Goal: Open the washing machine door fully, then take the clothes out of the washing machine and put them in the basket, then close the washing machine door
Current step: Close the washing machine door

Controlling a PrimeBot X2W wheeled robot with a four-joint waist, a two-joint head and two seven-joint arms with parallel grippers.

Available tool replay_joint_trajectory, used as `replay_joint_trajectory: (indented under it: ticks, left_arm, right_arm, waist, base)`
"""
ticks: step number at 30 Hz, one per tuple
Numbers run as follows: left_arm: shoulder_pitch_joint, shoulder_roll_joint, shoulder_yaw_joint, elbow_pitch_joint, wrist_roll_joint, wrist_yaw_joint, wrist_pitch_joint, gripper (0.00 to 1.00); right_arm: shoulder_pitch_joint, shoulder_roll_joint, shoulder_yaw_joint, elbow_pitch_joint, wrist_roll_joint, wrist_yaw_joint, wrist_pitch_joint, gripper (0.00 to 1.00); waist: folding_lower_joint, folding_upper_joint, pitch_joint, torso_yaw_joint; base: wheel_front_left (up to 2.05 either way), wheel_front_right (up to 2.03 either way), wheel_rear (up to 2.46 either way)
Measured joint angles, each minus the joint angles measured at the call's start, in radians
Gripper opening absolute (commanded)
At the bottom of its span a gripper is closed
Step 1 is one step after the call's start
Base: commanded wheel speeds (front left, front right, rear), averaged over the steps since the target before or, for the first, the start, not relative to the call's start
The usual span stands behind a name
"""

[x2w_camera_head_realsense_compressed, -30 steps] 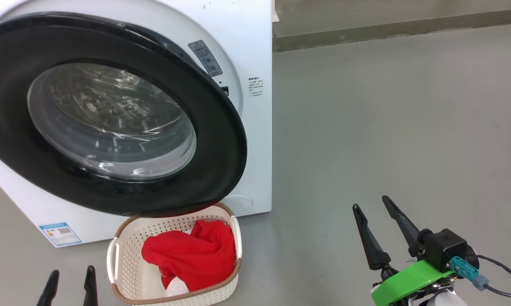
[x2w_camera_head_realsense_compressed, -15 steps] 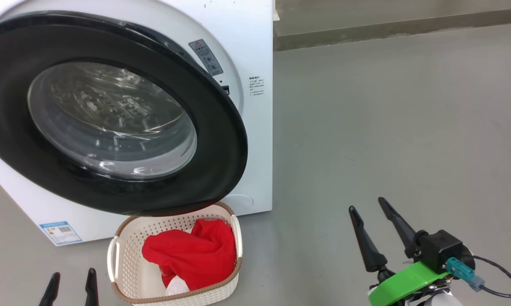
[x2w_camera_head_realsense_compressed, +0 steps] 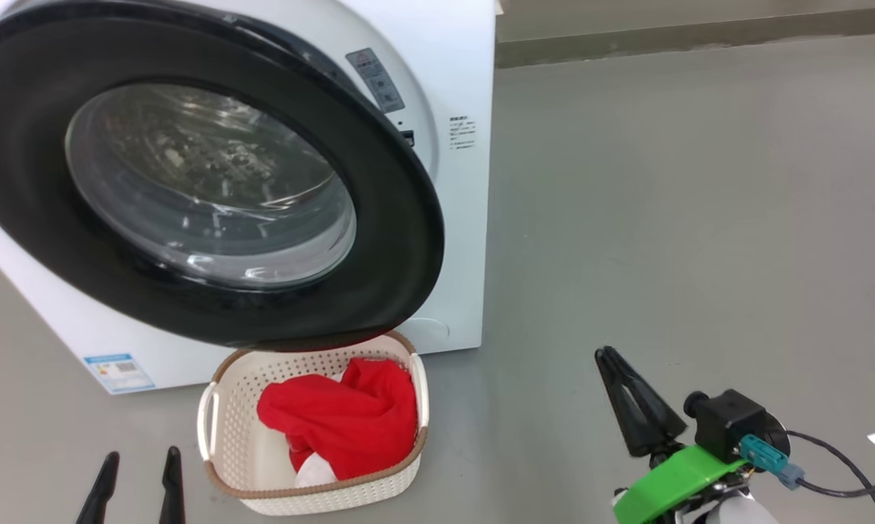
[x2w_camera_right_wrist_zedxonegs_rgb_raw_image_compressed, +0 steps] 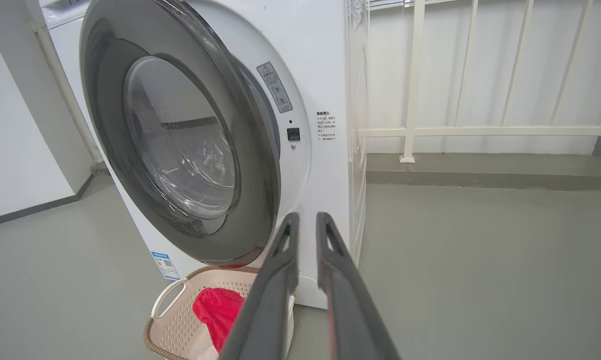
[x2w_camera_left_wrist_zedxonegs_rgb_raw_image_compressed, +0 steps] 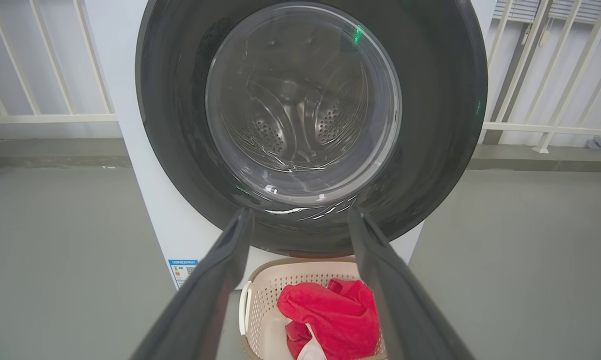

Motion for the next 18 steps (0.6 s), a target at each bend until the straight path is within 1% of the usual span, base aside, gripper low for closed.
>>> replay_joint_trajectory:
  ticks: [6, 12, 14, 18]
  left_arm:
    - [-0.009, 0.001, -0.028, -0.001, -0.001, 0.000, 0.000, 1.00]
    - [-0.028, 0.002, -0.055, 0.000, -0.002, 0.000, 0.000, 1.00]
    - [-0.030, 0.002, -0.061, 0.001, -0.003, 0.000, 0.000, 1.00]
    - [-0.055, 0.004, -0.087, 0.006, -0.004, 0.000, 0.000, 1.00]
  right_arm:
    - [-0.089, -0.001, 0.034, 0.078, 0.001, 0.000, 0.000, 0.00]
    - [-0.212, -0.004, 0.106, 0.198, 0.054, 0.000, 0.000, 0.00]
    - [-0.235, -0.005, 0.116, 0.215, 0.058, 0.000, 0.000, 0.00]
    - [-0.326, -0.005, 0.140, 0.296, 0.061, 0.000, 0.000, 0.00]
  waist:
    - [0.0000, 0.0000, 0.018, 0.040]
    - [0.0000, 0.0000, 0.038, 0.089]
    - [0.0000, 0.0000, 0.042, 0.098]
    - [0.0000, 0.0000, 0.058, 0.134]
  base:
    - [0.00, 0.00, 0.00]
    - [0.00, 0.00, 0.00]
    - [0.00, 0.00, 0.00]
    - [0.00, 0.00, 0.00]
